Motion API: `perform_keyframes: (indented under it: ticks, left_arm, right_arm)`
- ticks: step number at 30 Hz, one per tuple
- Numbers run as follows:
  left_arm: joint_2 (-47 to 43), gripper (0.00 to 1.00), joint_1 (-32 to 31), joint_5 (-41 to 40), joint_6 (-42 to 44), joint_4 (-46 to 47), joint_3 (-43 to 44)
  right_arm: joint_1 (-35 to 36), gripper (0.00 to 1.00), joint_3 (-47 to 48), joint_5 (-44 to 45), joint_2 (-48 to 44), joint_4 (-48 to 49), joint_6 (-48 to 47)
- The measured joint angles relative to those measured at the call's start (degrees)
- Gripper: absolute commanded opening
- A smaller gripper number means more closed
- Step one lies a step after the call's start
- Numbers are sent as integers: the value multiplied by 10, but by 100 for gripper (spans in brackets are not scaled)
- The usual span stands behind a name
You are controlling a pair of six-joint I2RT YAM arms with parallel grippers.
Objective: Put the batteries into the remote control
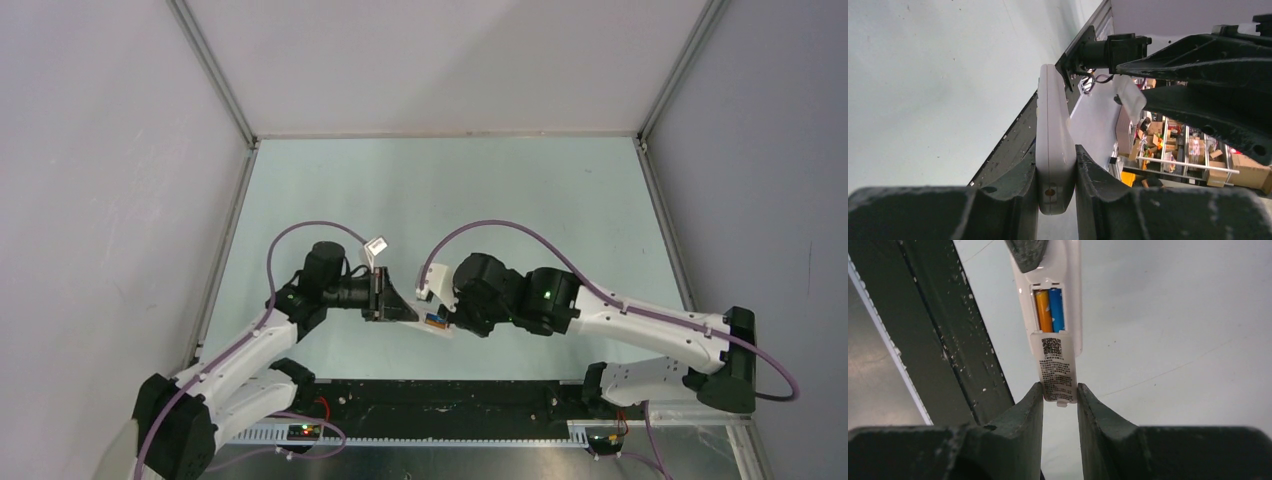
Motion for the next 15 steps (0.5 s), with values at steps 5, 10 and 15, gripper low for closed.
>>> perform_keyframes:
  ticks: [5, 10, 15]
  left_arm:
    - [3, 0, -10, 5, 2, 0, 0]
    - [10, 0, -19, 5, 5, 0, 1]
    - [23, 0, -28, 3, 11, 0, 13]
  right_arm:
    - [20, 31, 3, 0, 24, -24, 3]
    - [27, 31, 20, 1, 59, -46, 9]
    - [28, 31, 44, 1, 83, -53, 14]
